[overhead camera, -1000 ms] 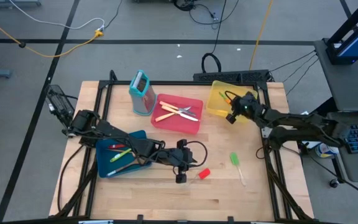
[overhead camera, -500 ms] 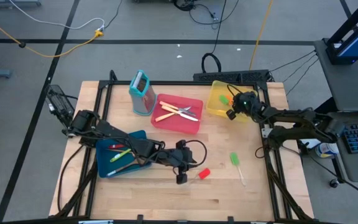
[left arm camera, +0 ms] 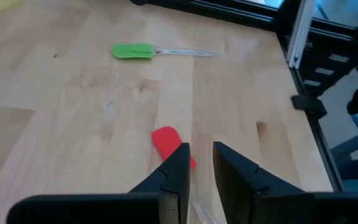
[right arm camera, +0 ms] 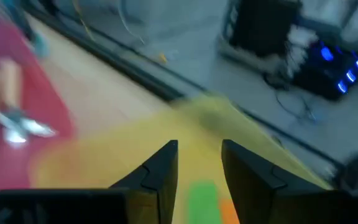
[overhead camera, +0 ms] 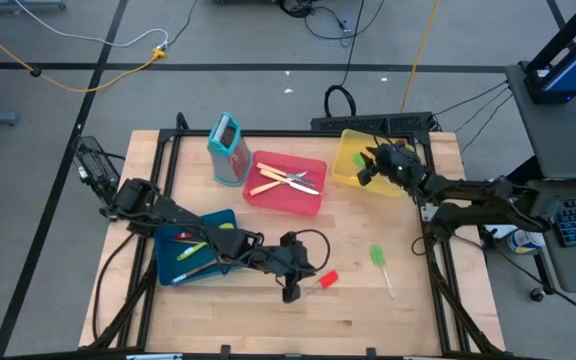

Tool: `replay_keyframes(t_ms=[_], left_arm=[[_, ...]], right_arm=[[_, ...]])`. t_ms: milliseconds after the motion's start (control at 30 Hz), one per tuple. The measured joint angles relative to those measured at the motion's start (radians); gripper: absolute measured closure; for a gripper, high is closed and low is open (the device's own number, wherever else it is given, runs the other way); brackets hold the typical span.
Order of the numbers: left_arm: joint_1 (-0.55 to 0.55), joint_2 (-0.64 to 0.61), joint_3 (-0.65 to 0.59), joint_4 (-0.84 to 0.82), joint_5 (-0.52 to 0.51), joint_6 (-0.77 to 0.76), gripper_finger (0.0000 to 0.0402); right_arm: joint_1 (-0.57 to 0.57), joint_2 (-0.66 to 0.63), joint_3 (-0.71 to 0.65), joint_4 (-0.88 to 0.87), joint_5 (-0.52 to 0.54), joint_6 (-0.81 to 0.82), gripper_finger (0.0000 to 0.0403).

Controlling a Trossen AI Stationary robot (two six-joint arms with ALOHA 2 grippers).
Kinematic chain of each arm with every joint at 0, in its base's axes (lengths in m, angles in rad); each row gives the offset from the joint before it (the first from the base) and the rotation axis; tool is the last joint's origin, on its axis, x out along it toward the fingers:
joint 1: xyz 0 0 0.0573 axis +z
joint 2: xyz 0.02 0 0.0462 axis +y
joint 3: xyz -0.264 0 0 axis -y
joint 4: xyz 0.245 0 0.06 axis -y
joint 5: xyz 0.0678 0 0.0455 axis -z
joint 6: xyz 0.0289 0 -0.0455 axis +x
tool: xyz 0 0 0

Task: Pick & Place Kitchen Items
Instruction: Put the red spatula into the yellow bin

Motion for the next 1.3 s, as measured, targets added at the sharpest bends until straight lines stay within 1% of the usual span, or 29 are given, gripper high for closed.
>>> replay_keyframes(t_ms=[33,100,167,233,333,467,567,667,767,867,1000,1100,1200,1300], left_arm=[[-0.005,0.0,0.0,0.0,-0.004,0.006,0.0332],[-0.016,0.008,0.001,0.003,-0.028,0.008,0.0327],[-0.027,0.013,0.001,-0.012,-0.054,0.003,0.0318],[-0.034,0.031,0.001,0.0,-0.061,-0.014,0.0303],[-0.038,0.055,0.001,-0.009,-0.067,-0.043,0.0275],[-0.038,0.1,0.001,0.01,-0.069,-0.076,0.0233],[-0.039,0.147,0.001,0.019,-0.065,-0.122,0.0207],[-0.045,0.19,0.001,0.054,-0.053,-0.115,0.0189],[-0.049,0.229,0.001,0.106,-0.059,-0.084,0.018],[-0.051,0.265,0.001,0.141,-0.093,-0.06,0.0179],[-0.056,0.303,0.001,0.183,-0.124,-0.058,0.0178],[-0.072,0.334,0.002,0.214,-0.16,-0.041,0.0178],[-0.091,0.358,0.003,0.215,-0.233,-0.027,0.0178],[-0.095,0.365,0.006,0.188,-0.27,-0.014,0.0179]], right_arm=[[0.014,-0.015,0.0,0.017,-0.027,-0.001,0.0282],[0.042,-0.046,0.0,0.042,-0.121,-0.007,0.0282],[0.072,-0.076,0.0,0.054,-0.226,0.001,0.0281],[0.107,-0.104,0.0,0.051,-0.31,0.023,0.0278],[0.168,-0.129,0.0,0.046,-0.389,0.048,0.0269],[0.27,-0.127,0.0,0.045,-0.481,0.05,0.025],[0.346,-0.114,0.0,0.042,-0.476,0.05,0.0236],[0.404,-0.101,0.0,0.045,-0.432,0.043,0.0225],[0.442,-0.089,0.0,0.047,-0.396,0.026,0.022],[0.468,-0.087,0.0,0.049,-0.376,0.025,0.022],[0.504,-0.086,0.0,0.045,-0.377,0.035,0.0221],[0.552,-0.086,0.0,0.038,-0.38,0.055,0.0222],[0.632,-0.075,0.0,0.039,-0.413,0.081,0.0222],[0.736,-0.041,0.0,0.036,-0.456,0.123,0.0222]])
